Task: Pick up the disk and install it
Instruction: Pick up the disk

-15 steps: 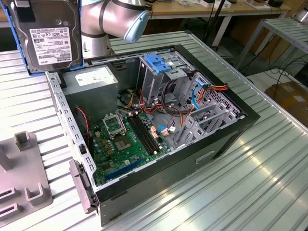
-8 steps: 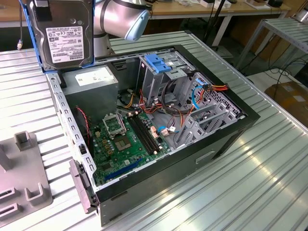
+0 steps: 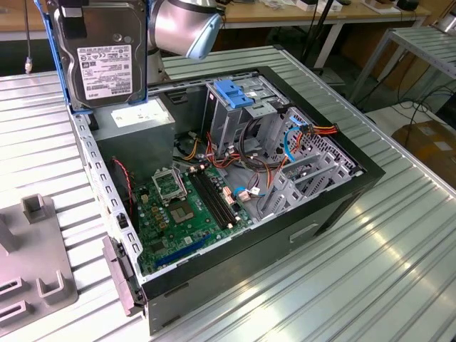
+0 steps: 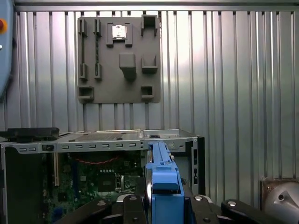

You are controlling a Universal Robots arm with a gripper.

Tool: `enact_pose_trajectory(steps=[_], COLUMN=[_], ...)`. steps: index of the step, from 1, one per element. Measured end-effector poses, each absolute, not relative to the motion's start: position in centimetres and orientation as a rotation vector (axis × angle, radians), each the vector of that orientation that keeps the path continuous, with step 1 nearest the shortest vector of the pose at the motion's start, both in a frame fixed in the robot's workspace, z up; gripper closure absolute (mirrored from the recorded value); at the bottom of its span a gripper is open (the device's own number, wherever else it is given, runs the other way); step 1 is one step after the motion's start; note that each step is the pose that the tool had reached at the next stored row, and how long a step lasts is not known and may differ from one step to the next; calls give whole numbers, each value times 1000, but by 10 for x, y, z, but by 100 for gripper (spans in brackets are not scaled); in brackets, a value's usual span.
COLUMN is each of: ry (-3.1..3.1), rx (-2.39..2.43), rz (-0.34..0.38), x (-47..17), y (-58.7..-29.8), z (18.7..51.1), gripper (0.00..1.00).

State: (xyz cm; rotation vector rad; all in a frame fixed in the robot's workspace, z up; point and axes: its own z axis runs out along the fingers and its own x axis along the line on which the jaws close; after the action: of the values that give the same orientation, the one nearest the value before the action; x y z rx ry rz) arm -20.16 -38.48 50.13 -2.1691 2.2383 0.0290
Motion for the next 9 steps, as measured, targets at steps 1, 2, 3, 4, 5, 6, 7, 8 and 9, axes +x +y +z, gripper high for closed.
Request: enact_pose_trajectory(steps=[1,2,3,4,5,6,7,8,9], ry=[2238,2238,2238,2238,2238,2239,2239,2239,2239], rx=[-2169,-2169,-2169,-2169,-2169,-2169,-2170,-2170,-2170], rz=[29,29,29,29,29,28,28,27,27], x=[-201,-200,-199,-195,-193,-187,-181,-177,-174], y=[-386,-387,-388,-389,-389,-389,-389,-389,-389], z=[501,501,501,501,501,501,500,500,500], gripper=[63,63,63,63,63,63,63,63,63])
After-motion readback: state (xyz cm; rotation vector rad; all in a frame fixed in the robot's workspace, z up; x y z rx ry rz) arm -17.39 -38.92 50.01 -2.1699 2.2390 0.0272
